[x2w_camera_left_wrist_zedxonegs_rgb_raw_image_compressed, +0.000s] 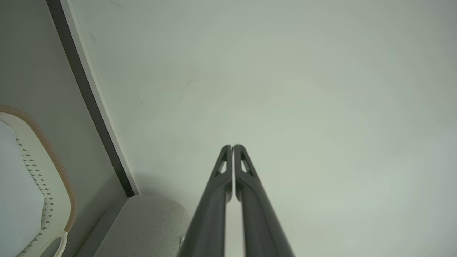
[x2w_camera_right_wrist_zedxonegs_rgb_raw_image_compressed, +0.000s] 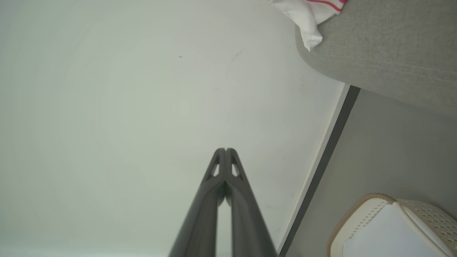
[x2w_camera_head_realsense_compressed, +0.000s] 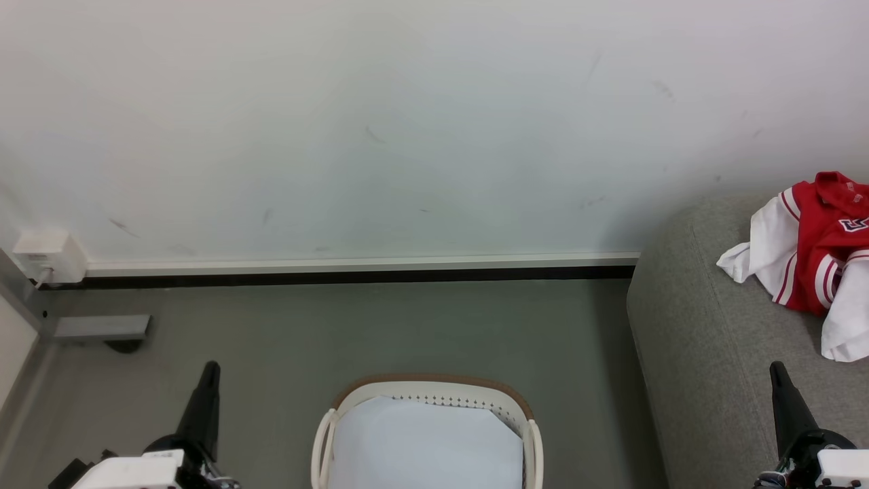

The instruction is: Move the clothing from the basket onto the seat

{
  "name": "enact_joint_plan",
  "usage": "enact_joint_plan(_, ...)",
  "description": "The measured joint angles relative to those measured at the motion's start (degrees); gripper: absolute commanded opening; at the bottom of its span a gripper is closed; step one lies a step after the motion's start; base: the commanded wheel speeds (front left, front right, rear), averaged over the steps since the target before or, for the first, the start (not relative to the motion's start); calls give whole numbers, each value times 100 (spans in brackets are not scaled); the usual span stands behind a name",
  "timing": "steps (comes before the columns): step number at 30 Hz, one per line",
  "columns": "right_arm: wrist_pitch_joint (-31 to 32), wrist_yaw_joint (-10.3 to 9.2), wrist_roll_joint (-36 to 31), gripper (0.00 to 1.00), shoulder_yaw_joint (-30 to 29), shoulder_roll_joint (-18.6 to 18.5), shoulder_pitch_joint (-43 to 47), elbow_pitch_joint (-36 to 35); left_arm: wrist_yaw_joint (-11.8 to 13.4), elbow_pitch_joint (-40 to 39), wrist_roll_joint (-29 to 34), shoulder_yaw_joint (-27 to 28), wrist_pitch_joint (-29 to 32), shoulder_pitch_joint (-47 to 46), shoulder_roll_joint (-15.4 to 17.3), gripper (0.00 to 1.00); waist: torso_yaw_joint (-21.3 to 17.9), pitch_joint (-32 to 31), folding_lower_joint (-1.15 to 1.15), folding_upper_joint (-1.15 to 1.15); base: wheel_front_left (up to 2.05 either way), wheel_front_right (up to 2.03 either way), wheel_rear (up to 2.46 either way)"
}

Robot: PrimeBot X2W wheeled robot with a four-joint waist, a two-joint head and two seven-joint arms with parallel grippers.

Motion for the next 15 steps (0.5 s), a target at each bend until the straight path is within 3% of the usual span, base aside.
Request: enact_joint_plan(15, 0, 0, 0, 0, 0, 0, 0, 0, 0, 0, 0, 0, 0, 0, 0, 0, 0, 0, 0, 0, 0, 0, 0)
